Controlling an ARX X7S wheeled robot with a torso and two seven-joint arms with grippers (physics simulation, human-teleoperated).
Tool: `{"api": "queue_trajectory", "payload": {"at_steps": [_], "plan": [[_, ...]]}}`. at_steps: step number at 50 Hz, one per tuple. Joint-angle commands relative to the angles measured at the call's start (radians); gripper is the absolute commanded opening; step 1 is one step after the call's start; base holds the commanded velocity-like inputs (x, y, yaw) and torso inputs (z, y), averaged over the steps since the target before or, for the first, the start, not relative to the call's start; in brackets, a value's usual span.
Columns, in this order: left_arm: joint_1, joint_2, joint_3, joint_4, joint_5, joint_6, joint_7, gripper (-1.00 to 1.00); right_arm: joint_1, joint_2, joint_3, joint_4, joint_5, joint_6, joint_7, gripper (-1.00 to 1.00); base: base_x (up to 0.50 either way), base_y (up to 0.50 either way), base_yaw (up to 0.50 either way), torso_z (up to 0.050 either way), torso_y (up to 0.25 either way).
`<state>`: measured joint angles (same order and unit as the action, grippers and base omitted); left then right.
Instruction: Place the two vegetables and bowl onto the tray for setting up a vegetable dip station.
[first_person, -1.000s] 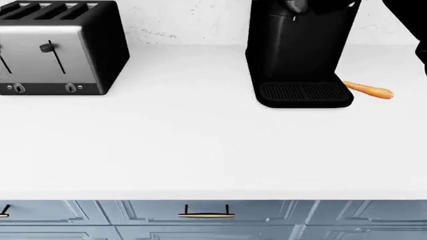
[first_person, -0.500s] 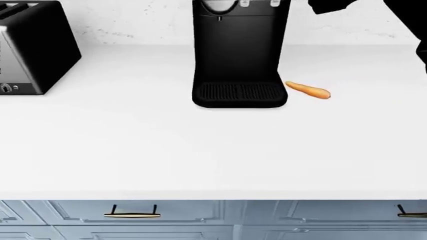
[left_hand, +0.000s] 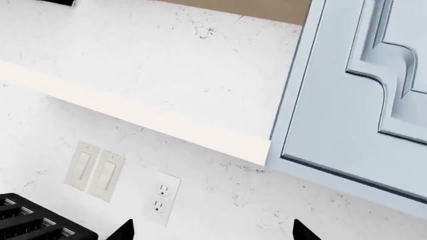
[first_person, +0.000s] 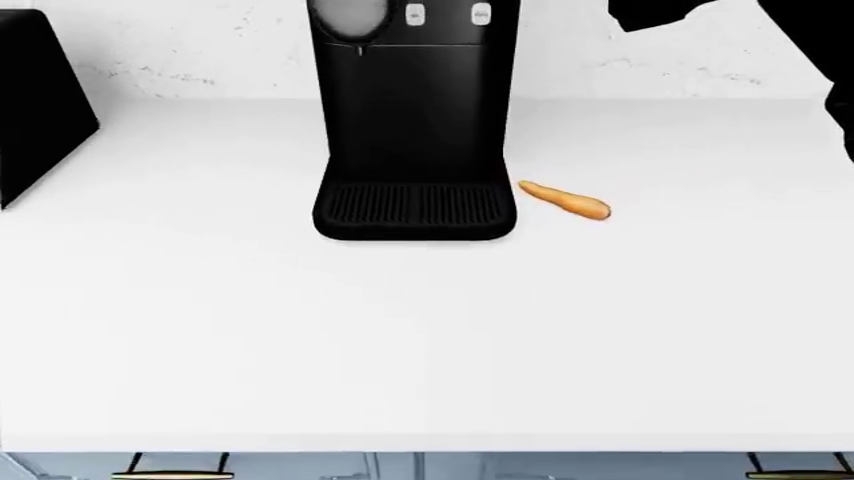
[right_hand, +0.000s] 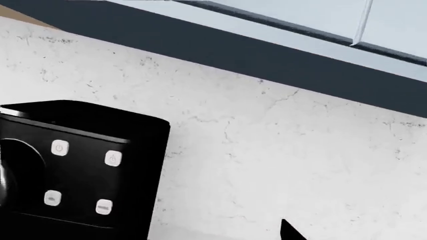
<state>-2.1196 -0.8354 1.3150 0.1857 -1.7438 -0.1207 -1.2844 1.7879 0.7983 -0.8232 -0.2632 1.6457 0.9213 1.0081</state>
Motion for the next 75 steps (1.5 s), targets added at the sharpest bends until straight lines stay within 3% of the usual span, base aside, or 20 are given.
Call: {"api": "queue_trajectory", "payload": {"at_steps": [1,20,31,44,59,75], "plan": [[0.006,-0.004,-0.005,-0.009,0.004,-0.006,0.0,1.0,0.003,0.003,-0.002,0.002,-0.009,0.005,-0.003,1.0,0.5,0.0,0.0,0.0,0.0],[0.005,-0.017,-0.022,-0.006,0.008,-0.014,-0.006,1.0,0.007,0.015,-0.003,0.015,-0.004,0.015,0.024,1.0,0.49,0.0,0.0,0.0,0.001],[0.01,-0.014,-0.027,-0.014,0.012,-0.018,-0.001,1.0,-0.005,0.053,0.008,0.056,0.025,0.017,0.03,1.0,0.03,0.0,0.0,0.0,0.002],[0.01,-0.011,-0.035,-0.016,0.012,-0.025,-0.003,1.0,-0.038,0.15,0.012,0.074,0.186,0.099,-0.14,1.0,0.0,0.0,0.0,0.0,0.0],[0.013,-0.012,-0.046,-0.012,0.016,-0.031,-0.005,1.0,-0.139,0.258,-0.014,-0.028,0.22,0.172,-0.306,1.0,0.0,0.0,0.0,0.0,0.0],[0.02,-0.007,-0.054,-0.013,0.019,-0.036,-0.002,1.0,-0.22,0.277,-0.06,-0.013,0.222,0.177,-0.31,1.0,0.0,0.0,0.0,0.0,0.0]]}}
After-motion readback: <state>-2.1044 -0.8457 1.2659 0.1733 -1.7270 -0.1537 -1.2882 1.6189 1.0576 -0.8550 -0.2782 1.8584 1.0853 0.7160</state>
